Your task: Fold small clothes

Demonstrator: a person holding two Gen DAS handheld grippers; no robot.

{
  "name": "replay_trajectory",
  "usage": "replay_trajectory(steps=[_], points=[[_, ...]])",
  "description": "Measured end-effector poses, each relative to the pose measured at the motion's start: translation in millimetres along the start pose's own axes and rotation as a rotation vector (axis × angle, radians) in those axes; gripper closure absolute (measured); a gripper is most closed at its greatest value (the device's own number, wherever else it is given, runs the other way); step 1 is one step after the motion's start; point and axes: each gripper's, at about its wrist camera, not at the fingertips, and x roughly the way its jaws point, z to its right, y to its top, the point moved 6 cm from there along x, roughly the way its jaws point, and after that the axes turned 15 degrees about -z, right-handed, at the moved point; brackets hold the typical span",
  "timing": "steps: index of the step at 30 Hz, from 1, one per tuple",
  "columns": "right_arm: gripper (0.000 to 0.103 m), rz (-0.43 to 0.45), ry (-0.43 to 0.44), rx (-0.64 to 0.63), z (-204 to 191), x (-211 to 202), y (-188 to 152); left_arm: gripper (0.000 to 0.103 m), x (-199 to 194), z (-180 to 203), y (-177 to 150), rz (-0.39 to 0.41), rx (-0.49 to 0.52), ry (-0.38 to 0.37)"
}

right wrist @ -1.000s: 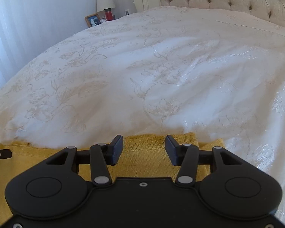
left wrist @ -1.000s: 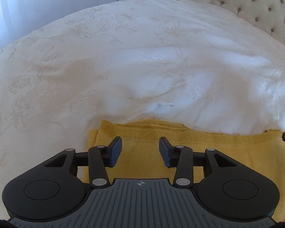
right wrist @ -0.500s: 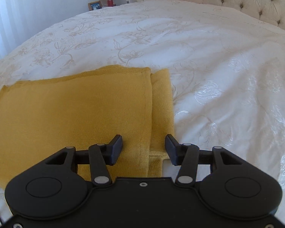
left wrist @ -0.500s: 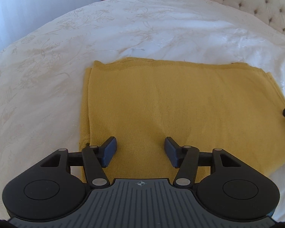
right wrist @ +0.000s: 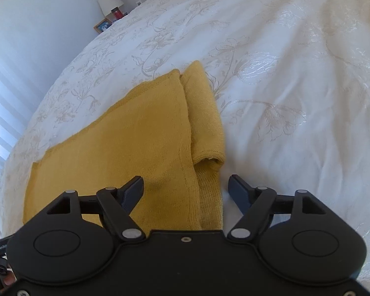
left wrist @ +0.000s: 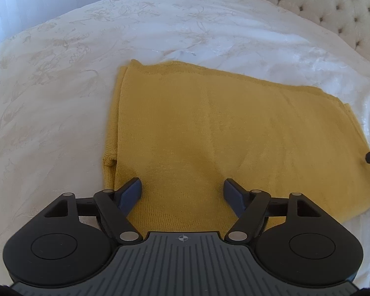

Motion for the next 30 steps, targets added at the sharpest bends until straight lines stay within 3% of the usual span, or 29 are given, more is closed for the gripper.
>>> replay_trajectory(steps=[7, 10, 12, 16, 19, 26, 30], points=[[0.012, -0.006, 0.049, 0.054, 0, 3, 4, 0.025, -2, -3, 1, 0.0, -0.018, -0.055], [0.012, -0.005, 0.045, 0.05, 0, 2, 4, 0.025, -8, -8, 1, -0.006, -0.033, -0.118], [0.012, -0.009, 0.036, 0.043, 0, 2, 4, 0.025, -13, -13, 1, -0.01, -0.068, -0.222], [0.012, -0.018, 0.008, 0.031, -3, 2, 2, 0.025, -20, -36, 1, -0.015, -0.225, -0.547], [0.012, -0.013, -0.017, 0.015, -6, 3, 0, 0.025, -18, -59, 2, -0.016, -0.317, -0.688], [0.012, 0.002, -0.136, -0.087, -20, 8, -9, 0.025, -5, -100, 3, 0.052, -0.347, -0.744], [0.011, 0.011, -0.225, -0.148, -31, 12, -13, 0.025, -6, -103, 6, 0.047, -0.343, -0.774]])
